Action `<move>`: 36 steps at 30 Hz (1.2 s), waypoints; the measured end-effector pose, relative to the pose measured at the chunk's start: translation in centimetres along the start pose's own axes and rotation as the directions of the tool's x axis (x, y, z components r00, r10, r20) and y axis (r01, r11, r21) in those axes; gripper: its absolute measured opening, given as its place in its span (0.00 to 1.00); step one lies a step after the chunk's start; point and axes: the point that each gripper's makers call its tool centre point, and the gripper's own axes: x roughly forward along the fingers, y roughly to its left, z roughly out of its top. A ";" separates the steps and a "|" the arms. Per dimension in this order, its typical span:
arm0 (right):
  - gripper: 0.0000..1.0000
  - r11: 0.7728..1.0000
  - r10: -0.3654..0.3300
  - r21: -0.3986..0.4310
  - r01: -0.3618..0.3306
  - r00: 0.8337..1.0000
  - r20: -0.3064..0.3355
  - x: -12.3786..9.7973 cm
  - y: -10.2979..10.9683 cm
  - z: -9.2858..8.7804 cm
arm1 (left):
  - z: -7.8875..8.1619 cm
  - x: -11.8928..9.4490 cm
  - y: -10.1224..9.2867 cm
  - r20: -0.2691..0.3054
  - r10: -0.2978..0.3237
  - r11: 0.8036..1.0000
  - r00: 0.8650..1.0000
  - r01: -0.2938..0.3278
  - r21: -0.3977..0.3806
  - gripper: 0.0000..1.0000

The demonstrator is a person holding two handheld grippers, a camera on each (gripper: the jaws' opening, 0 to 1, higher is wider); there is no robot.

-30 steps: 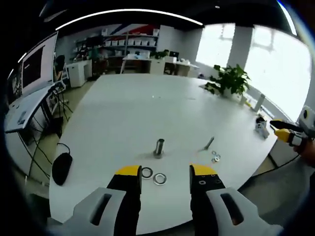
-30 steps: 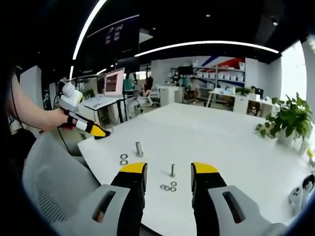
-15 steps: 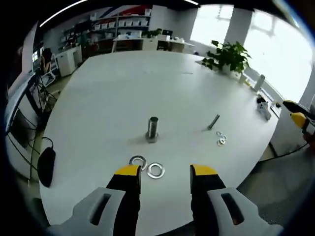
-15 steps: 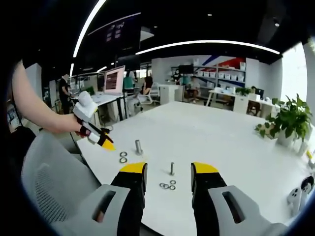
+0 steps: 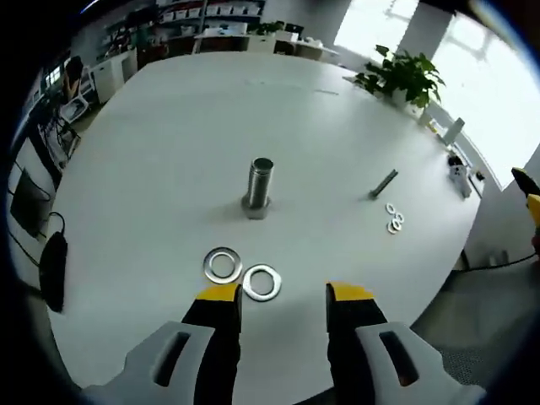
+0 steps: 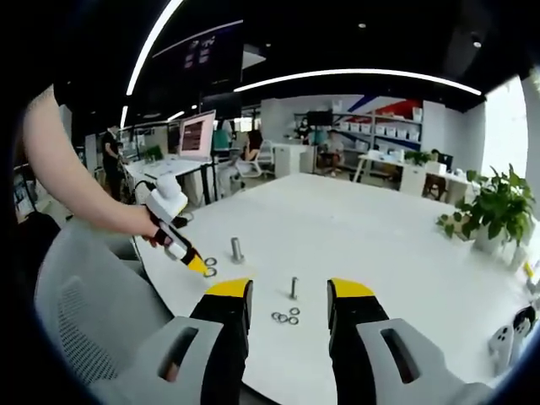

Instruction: Place the washer onto the threaded stud by aligning its center hole with the stud, sliding it down to the base, and recovering from edge contact or off-axis alignment until the washer reaches the visible bottom stop.

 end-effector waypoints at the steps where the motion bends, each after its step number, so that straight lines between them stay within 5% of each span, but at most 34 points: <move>1: 0.38 1.000 0.002 -0.002 -0.002 1.000 -0.002 0.0 0.0 0.0 | -0.1 0.2 0.1 -0.010 0.006 1.000 1.000 -0.005 0.004 0.38; 15: 0.37 1.000 -0.006 -0.001 0.006 1.000 -0.007 0.0 -0.3 -0.2 | -0.8 1.9 1.1 -0.082 0.029 0.999 0.996 -0.027 0.027 0.35; 20: 0.37 1.000 -0.004 -0.019 0.004 1.000 -0.014 0.0 -0.2 -0.3 | -0.2 2.3 0.7 -0.067 0.031 0.998 0.997 -0.028 0.049 0.33; 26: 0.37 1.000 -0.010 -0.012 0.010 1.000 -0.015 0.0 -0.4 -0.2 | -0.4 2.4 1.0 -0.098 0.067 0.976 0.993 -0.045 0.211 0.29; 29: 0.37 1.000 -0.010 -0.015 0.009 1.000 -0.019 0.0 -0.4 -0.3 | -0.7 2.4 1.1 -0.123 0.108 0.915 0.987 -0.051 0.399 0.25; 30: 0.37 1.000 -0.009 -0.018 0.009 1.000 -0.019 0.0 -0.4 -0.3 | -0.8 2.6 0.4 -0.124 0.076 0.938 0.989 -0.029 0.346 0.21; 36: 0.37 1.000 -0.014 -0.010 0.014 1.000 -0.018 0.0 -0.6 -0.3 | -0.8 2.3 0.1 -0.133 0.077 0.935 0.988 -0.025 0.354 0.21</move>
